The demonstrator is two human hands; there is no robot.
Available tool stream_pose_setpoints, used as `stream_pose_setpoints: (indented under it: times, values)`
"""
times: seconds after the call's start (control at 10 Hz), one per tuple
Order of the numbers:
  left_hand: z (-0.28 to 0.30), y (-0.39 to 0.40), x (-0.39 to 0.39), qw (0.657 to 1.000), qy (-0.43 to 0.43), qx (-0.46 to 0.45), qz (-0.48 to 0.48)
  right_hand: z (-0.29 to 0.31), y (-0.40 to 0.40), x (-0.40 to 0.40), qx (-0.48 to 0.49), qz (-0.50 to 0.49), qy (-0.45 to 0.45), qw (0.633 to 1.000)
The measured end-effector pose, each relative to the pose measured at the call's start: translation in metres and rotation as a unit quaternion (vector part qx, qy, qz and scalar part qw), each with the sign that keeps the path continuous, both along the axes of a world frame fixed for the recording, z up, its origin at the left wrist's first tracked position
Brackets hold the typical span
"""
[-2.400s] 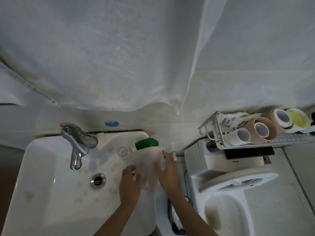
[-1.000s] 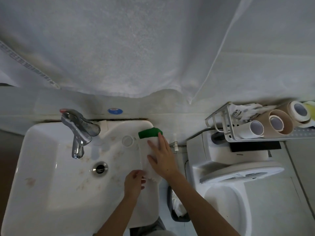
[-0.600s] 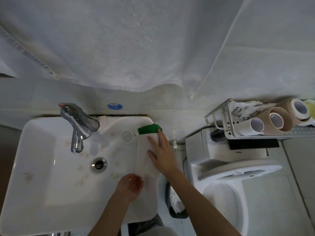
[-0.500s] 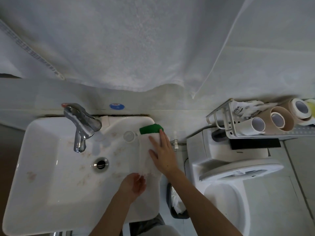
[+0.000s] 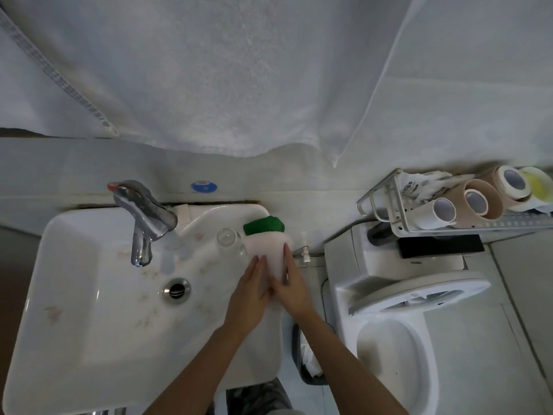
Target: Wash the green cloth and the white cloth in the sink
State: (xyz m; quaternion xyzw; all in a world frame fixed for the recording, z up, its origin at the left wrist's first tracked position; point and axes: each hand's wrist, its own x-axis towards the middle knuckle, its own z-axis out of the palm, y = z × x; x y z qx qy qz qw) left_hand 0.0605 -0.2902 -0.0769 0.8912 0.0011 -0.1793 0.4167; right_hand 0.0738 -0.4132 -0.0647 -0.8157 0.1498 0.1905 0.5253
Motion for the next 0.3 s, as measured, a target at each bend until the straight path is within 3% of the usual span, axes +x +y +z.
stream_pose_setpoints:
  times: [0.1, 0.3]
  values:
    - [0.005, 0.002, 0.006, 0.998, 0.046, -0.029, 0.011, 0.007, 0.003, 0.003, -0.019, 0.019, 0.025, 0.999]
    - [0.033, 0.039, -0.008, 0.998, 0.056, -0.026, 0.010, 0.027, 0.028, -0.021, -0.214, 0.058, -0.074, 0.972]
